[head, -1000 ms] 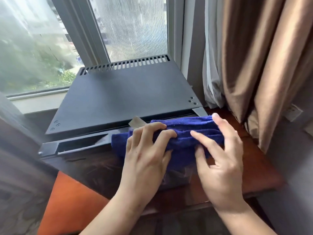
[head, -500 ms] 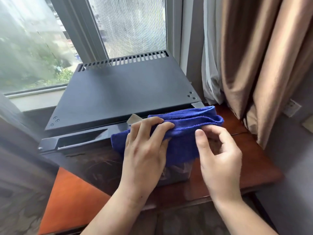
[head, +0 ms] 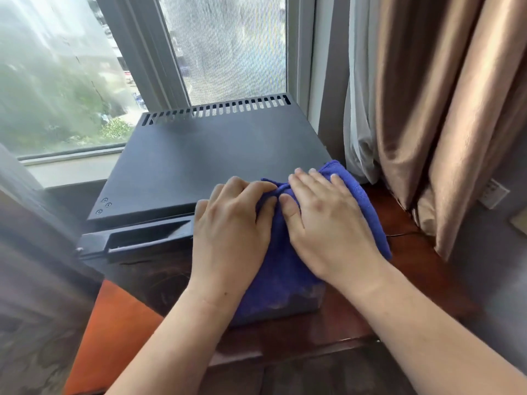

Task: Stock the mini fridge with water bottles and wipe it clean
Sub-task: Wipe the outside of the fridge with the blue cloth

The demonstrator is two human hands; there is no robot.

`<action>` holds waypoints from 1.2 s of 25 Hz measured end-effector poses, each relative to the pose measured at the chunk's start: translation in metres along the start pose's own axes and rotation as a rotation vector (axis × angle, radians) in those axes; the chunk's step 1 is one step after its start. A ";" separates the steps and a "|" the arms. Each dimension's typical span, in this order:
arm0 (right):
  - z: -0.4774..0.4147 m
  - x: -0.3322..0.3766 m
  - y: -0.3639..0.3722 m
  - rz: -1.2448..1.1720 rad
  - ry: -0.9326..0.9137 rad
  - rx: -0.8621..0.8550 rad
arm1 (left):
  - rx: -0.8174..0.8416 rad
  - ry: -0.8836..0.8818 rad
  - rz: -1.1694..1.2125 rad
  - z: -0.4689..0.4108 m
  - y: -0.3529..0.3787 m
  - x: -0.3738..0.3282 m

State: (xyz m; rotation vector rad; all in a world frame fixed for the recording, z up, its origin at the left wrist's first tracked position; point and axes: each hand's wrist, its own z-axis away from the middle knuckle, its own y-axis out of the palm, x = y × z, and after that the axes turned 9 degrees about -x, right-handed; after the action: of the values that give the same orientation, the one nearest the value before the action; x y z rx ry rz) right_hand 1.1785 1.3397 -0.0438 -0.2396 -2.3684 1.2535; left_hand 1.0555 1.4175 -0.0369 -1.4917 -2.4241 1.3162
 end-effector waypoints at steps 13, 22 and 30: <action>0.005 0.042 -0.011 -0.072 -0.072 -0.085 | -0.030 -0.213 0.049 0.006 -0.037 0.031; 0.006 0.000 -0.017 0.148 0.063 0.107 | 0.023 -0.116 0.127 0.005 -0.002 -0.013; -0.009 0.037 0.002 -0.054 -0.243 0.205 | -0.116 -0.201 0.146 0.039 -0.040 0.030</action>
State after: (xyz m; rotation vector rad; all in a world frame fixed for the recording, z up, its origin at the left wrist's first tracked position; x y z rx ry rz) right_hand 1.1495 1.3608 -0.0298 0.0438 -2.4008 1.5629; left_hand 0.9944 1.4071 -0.0479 -1.6698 -2.5981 1.4404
